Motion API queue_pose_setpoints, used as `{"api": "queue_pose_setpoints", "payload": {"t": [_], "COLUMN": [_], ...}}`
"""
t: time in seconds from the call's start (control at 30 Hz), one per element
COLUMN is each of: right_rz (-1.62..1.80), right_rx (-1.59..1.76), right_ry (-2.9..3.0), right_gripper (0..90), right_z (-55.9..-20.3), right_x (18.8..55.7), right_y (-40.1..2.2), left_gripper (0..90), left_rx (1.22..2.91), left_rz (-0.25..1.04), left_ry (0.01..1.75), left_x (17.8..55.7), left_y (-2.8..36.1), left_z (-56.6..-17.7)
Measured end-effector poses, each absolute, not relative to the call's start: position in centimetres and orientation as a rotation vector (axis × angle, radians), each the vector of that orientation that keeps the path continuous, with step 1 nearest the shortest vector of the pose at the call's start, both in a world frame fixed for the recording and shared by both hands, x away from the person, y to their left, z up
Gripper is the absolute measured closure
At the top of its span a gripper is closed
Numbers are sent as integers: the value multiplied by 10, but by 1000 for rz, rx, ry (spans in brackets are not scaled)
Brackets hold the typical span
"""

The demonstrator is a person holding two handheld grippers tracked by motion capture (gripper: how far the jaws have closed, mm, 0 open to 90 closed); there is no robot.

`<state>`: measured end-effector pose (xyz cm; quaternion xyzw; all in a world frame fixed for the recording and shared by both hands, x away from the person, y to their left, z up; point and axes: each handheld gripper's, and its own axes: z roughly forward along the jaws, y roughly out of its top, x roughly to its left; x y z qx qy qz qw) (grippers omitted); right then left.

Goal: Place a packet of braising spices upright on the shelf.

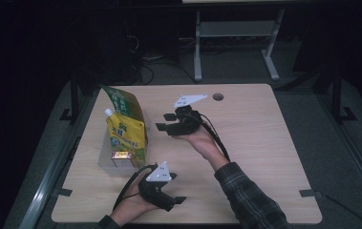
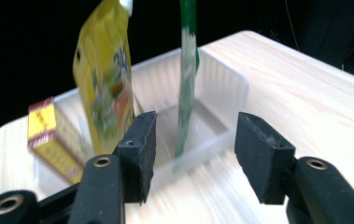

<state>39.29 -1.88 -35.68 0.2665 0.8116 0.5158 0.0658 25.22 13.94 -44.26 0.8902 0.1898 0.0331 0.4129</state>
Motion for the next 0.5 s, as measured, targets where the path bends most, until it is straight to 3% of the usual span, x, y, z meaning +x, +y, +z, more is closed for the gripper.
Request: {"api": "queue_pose_setpoints", "payload": {"t": [0.5], "right_rz": [1430], "right_rx": [891], "right_ry": [2476], "right_gripper": [415], "right_z": [-396], "right_x": [345], "right_y": [-105], "left_gripper": [168], "left_rx": [2234], "left_rz": [99], "left_ry": [486], "left_x": [257], "left_y": [144], "left_z": [-442]}}
